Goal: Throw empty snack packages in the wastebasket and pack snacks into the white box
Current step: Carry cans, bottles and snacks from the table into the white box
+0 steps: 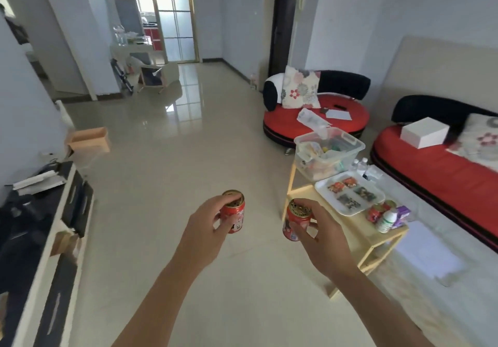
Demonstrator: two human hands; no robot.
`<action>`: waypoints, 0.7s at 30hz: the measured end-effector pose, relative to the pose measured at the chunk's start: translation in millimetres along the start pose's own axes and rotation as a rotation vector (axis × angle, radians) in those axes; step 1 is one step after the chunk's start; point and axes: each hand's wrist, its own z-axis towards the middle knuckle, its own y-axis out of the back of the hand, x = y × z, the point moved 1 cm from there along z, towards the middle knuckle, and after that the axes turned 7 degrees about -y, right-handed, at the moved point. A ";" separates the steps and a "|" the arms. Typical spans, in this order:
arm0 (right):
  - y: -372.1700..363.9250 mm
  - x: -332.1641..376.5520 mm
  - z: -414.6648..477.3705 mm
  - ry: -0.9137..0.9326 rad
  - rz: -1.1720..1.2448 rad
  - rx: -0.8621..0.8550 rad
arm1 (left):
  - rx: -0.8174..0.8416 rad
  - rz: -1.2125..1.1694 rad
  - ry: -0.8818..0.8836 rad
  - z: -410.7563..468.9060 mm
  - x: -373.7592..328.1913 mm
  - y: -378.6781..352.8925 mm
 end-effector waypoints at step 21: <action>69.8 -134.7 71.4 -0.470 -0.065 -0.507 | 0.599 -0.255 -0.233 211.0 55.3 -242.0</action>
